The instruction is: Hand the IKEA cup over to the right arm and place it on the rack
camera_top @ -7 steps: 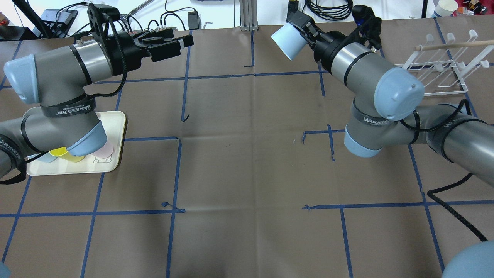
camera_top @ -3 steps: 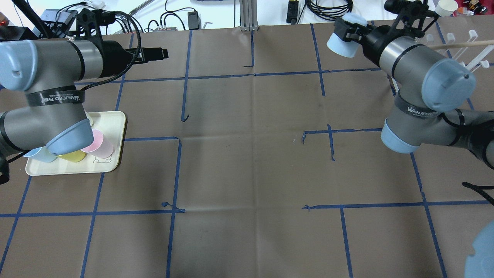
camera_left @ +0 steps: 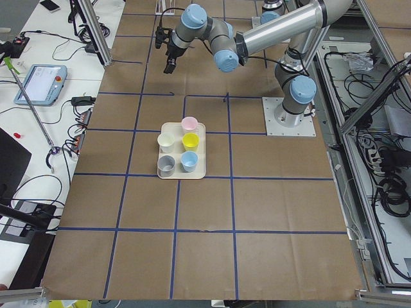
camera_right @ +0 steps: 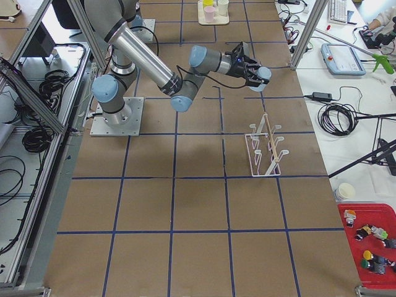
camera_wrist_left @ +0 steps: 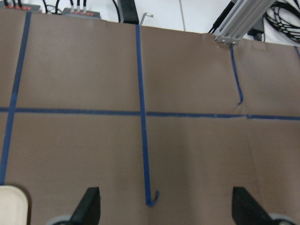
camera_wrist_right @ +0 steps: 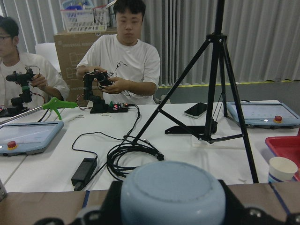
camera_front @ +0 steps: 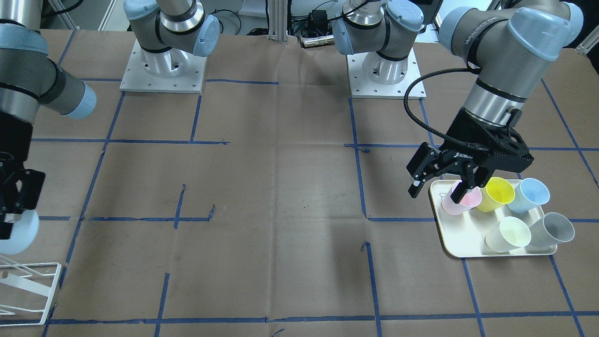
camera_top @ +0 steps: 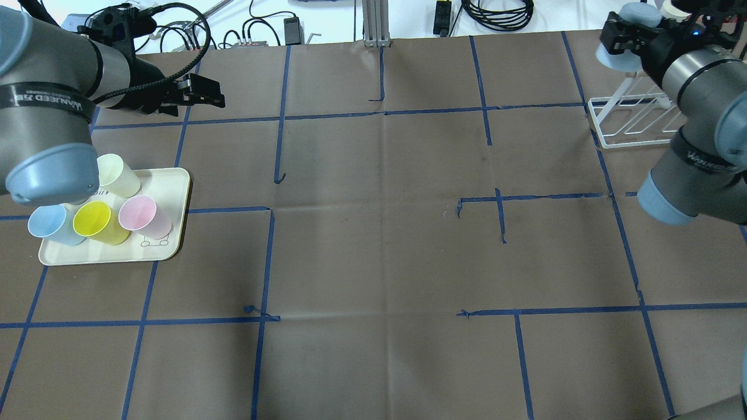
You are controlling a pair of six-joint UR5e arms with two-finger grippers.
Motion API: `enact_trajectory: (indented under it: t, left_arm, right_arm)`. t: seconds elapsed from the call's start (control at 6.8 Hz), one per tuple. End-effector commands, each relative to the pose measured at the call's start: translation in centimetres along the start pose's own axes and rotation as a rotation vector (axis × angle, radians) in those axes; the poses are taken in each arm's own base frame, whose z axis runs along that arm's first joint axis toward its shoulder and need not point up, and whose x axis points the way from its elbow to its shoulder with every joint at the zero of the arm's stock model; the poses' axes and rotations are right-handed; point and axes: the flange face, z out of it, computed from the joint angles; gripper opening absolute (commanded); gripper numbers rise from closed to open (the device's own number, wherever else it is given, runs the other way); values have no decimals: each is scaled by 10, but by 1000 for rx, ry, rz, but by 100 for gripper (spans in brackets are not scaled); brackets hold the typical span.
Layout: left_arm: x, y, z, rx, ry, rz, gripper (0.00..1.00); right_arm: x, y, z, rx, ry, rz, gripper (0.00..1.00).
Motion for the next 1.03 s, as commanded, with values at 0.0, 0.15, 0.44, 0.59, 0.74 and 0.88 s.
enact_trajectory:
  t: [0.0,0.15,0.44,0.59,0.74,0.88]
  left_arm:
    - [6,-8,-19,-152,-65,-156,99]
    - [22,-8,-28,-202,-72,-187,99]
    - [54,-11,-55,-289,-153,-155,99]
    - [59,-16,-65,-333,-158,-172,99]
    - [58,-21,-72,-348,-196,-166,99]
    - [60,-18,-78,-362,-203,-162,99]
  right_arm:
    - [32,-1,-2,126,43,-54,39]
    - [40,-2,11,201,44,-88,39]
    - [67,33,41,185,39,-78,39]
    - [75,45,59,178,19,-74,39]
    - [84,53,79,175,17,-72,39]
    - [92,47,91,192,19,-79,39]
